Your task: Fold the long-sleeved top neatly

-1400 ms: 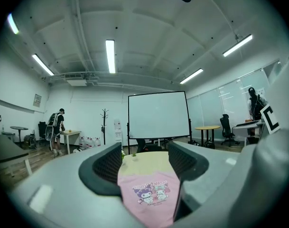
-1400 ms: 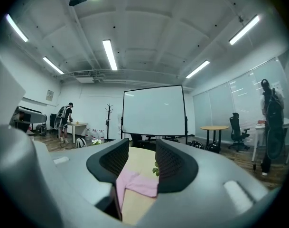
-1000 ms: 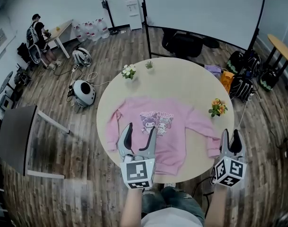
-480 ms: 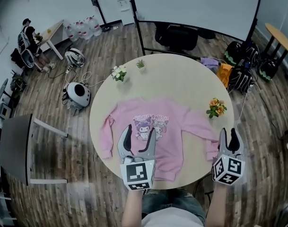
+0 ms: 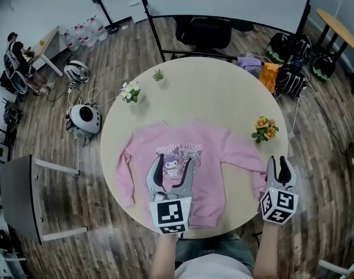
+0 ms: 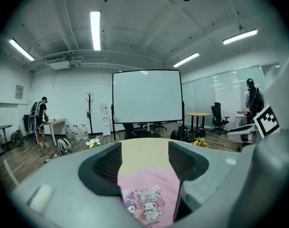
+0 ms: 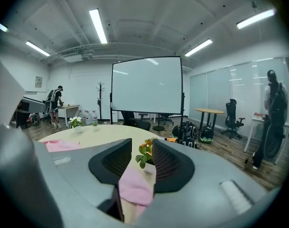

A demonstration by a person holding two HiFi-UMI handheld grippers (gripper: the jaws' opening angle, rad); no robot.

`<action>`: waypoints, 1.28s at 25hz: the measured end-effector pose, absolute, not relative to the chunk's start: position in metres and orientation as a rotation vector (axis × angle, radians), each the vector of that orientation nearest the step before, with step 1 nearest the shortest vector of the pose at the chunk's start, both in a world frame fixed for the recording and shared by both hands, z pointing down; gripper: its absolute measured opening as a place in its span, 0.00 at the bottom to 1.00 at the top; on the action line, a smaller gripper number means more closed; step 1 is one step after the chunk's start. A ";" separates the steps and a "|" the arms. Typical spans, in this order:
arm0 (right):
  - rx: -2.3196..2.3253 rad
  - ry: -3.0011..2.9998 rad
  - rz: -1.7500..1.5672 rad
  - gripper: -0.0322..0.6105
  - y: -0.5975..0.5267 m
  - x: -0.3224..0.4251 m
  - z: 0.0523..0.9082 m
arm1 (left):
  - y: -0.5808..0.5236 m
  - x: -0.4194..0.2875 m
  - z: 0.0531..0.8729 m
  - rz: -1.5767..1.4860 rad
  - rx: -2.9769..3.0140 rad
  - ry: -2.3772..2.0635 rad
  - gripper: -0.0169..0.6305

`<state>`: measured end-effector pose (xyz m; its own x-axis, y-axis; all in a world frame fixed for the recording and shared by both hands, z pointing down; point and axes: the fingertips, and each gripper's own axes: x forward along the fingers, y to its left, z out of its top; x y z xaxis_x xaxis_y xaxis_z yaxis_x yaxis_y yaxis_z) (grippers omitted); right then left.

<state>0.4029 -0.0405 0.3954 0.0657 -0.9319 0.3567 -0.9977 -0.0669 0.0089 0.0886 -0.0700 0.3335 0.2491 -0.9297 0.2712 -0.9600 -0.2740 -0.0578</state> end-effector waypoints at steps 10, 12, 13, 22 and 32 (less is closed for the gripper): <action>2.025 -1.868 0.485 0.29 -0.052 0.400 0.447 | -0.097 0.103 0.376 0.466 2.378 -1.683 0.49; 2.007 -1.858 0.508 0.29 -0.055 0.398 0.458 | -0.101 0.105 0.385 0.486 2.372 -1.661 0.49; 1.997 -1.854 0.517 0.29 -0.056 0.398 0.463 | -0.104 0.107 0.390 0.495 2.369 -1.650 0.49; 1.924 -1.793 0.601 0.29 -0.064 0.398 0.508 | -0.118 0.121 0.420 0.550 2.353 -1.556 0.49; 1.879 -1.676 0.692 0.27 -0.062 0.417 0.558 | -0.125 0.130 0.450 0.605 2.338 -1.489 0.49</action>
<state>0.4167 -0.0623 0.5576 0.1019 -0.7261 0.6800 -0.9943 -0.0950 0.0476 0.1299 -0.1248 0.4498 0.3731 -0.7812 0.5005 -0.9090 -0.4159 0.0285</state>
